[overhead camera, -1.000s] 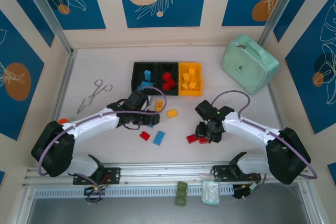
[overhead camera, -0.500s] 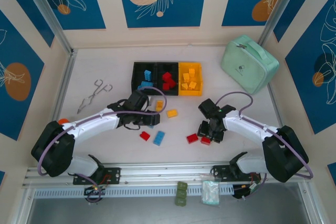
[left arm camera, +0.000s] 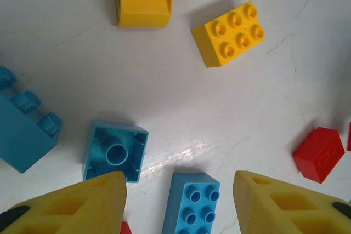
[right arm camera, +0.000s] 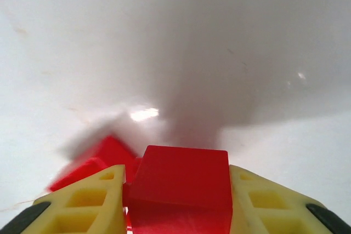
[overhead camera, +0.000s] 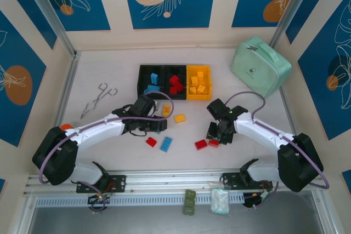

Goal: Sort the legos into containers by color
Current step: Pick up the lego from the bottom-center of the table, then place the lego in the container.

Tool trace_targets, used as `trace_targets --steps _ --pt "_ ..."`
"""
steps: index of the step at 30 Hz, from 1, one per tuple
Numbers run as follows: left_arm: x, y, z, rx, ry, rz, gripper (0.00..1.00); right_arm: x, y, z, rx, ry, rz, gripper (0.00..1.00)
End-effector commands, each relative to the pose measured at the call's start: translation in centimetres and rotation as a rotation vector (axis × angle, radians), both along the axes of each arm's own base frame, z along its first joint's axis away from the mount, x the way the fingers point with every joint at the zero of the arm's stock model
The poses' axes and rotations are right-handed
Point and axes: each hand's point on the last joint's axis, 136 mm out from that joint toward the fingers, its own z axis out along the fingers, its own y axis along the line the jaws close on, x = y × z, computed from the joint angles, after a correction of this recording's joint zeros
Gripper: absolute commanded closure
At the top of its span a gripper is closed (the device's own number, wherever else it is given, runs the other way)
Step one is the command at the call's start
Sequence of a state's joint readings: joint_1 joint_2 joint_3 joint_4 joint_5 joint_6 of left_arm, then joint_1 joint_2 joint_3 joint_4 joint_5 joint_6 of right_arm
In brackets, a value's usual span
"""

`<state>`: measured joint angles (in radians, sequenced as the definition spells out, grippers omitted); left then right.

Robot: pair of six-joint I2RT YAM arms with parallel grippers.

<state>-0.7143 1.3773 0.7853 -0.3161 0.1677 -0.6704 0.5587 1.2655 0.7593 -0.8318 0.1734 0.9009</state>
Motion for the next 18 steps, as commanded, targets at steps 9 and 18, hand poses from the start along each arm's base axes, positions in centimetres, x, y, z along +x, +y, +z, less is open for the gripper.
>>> trace_targets --steps 9,18 --pt "-1.0 2.7 0.8 0.021 -0.049 0.107 0.46 10.6 8.2 6.7 0.126 -0.209 0.175 0.68" --pt "-2.2 4.7 1.2 0.023 -0.062 0.157 0.46 20.0 14.3 8.8 0.182 -0.292 0.236 0.67"
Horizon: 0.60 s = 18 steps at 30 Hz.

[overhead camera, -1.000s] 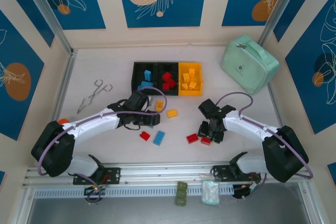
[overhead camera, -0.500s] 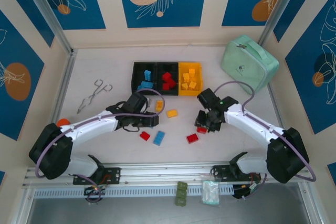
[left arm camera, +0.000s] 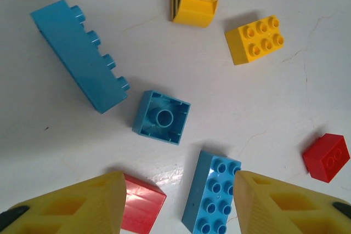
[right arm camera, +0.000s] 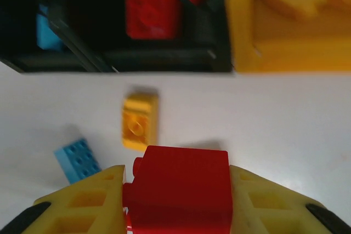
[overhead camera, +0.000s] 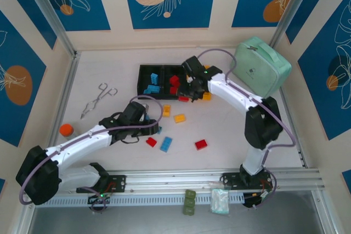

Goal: Sort the legos into containers by color
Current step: Place the lego in the container.

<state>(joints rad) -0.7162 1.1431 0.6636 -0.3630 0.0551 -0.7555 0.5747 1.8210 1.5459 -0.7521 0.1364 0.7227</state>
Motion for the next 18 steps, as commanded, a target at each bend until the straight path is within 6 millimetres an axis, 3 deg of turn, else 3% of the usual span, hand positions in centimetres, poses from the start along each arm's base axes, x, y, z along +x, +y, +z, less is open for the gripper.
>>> trace_targets --steps 1,9,18 --pt "-0.8 1.1 -0.2 0.023 0.006 0.030 0.46 2.5 1.5 0.3 0.019 -0.010 0.041 0.67" --pt "-1.3 1.9 -0.1 0.028 0.004 0.050 0.46 9.0 3.5 -2.1 0.018 0.029 0.033 0.67" --pt "-1.4 2.1 -0.2 0.031 0.008 0.059 0.46 11.4 5.3 -3.0 0.061 0.045 0.031 0.62"
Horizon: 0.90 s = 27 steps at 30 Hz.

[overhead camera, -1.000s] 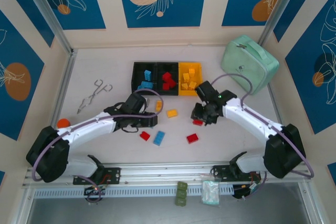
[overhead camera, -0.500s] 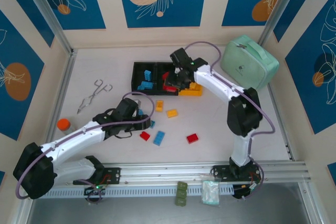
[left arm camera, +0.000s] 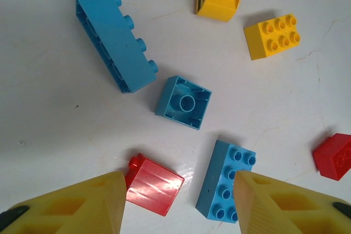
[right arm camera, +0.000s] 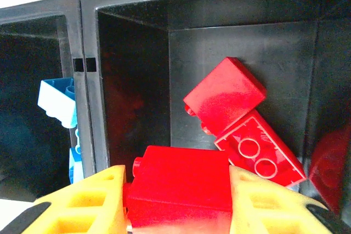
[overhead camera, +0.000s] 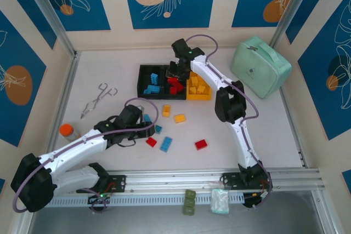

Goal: Sort the legos into containers by color
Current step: Place the lego in the container.

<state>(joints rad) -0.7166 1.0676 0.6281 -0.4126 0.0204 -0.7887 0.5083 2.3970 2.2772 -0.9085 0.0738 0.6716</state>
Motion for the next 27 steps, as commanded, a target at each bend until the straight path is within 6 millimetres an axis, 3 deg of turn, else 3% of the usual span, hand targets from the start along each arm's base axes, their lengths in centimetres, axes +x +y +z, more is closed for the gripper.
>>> trace_targets --steps 1,6,16,22,27 --pt "-0.5 0.6 -0.2 0.018 0.006 0.013 0.46 -0.7 0.8 0.6 0.030 0.032 0.025 0.61" --pt "-0.6 0.6 -0.4 0.018 0.007 0.013 0.46 -0.9 1.2 1.0 0.039 0.028 0.040 0.50" --pt "-0.4 0.3 -0.4 0.007 0.004 0.009 0.46 -2.0 0.8 5.0 0.037 -0.050 0.054 0.47" --pt "-0.4 0.0 -0.2 -0.008 0.000 -0.001 0.46 -5.2 -0.2 7.9 0.045 -0.113 0.073 0.47" --pt "-0.5 -1.7 0.2 -0.074 -0.006 -0.073 0.42 -9.4 -2.2 7.8 0.025 -0.115 0.087 0.45"
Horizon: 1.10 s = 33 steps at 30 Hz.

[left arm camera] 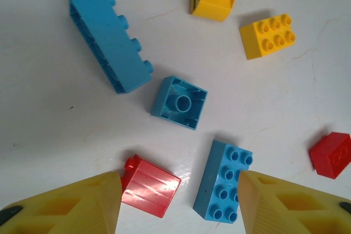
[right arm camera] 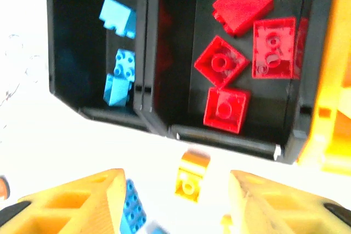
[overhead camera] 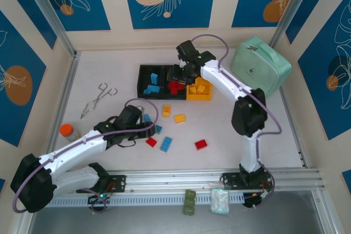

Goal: Sort the legos into containers by color
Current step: Place the lego in the container, then pick up the lego from the bottom-center of the table.

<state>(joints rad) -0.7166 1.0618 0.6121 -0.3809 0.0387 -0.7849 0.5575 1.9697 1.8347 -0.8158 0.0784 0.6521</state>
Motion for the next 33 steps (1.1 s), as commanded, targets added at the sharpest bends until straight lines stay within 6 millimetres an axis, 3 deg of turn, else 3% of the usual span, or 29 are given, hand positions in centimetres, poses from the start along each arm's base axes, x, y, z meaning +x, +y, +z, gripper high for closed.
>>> trace_targets --steps 1,7,19,26,33 --pt "-0.5 -1.7 0.3 -0.064 0.003 -0.071 0.41 -2.4 -1.0 0.7 -0.013 -0.037 0.022 0.45" --pt "-1.3 -3.6 0.5 -0.133 0.035 -0.164 0.41 -8.1 -4.4 -1.4 -0.090 -0.005 0.049 0.39" --pt "-4.3 -4.2 -0.8 -0.154 0.114 -0.253 0.40 -19.5 -10.3 -8.4 -0.300 0.203 0.112 0.27" --pt "-4.8 -3.9 -2.0 -0.130 0.141 -0.244 0.40 -23.4 -11.0 -11.7 -0.374 0.303 0.139 0.25" --pt "-5.0 -3.9 -2.5 -0.120 0.146 -0.233 0.40 -25.3 -10.9 -13.5 -0.402 0.352 0.154 0.25"
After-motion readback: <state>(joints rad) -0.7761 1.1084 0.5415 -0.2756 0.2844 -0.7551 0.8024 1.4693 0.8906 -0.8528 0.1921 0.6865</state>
